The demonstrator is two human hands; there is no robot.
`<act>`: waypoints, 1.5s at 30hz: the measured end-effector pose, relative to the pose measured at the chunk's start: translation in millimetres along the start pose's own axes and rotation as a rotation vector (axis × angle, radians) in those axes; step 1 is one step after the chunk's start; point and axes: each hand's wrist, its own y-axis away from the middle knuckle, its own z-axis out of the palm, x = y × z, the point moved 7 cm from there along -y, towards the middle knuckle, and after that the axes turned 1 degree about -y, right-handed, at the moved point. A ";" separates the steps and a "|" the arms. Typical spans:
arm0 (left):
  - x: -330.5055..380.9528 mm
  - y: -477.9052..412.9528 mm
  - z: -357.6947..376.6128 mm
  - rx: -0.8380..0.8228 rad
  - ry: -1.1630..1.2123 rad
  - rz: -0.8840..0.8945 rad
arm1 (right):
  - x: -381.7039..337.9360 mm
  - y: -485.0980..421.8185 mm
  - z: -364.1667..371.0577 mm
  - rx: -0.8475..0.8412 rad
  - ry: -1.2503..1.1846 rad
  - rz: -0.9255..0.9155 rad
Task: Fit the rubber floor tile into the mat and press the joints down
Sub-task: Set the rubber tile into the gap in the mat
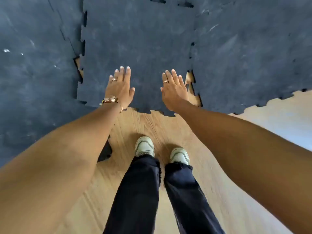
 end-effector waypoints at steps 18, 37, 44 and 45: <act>-61.1 -97.3 105.1 0.386 -0.001 -0.193 | 13.1 -114.4 96.4 0.318 0.050 -0.066; -116.9 -146.7 29.5 0.752 0.222 -0.362 | 24.5 -100.5 109.6 0.592 -0.028 0.002; -170.8 -151.6 55.8 0.568 0.266 -0.640 | 74.1 -96.8 107.1 0.644 -0.508 0.645; -167.5 -151.1 56.1 0.599 0.225 -0.635 | 80.1 -98.9 106.0 0.600 -0.605 0.717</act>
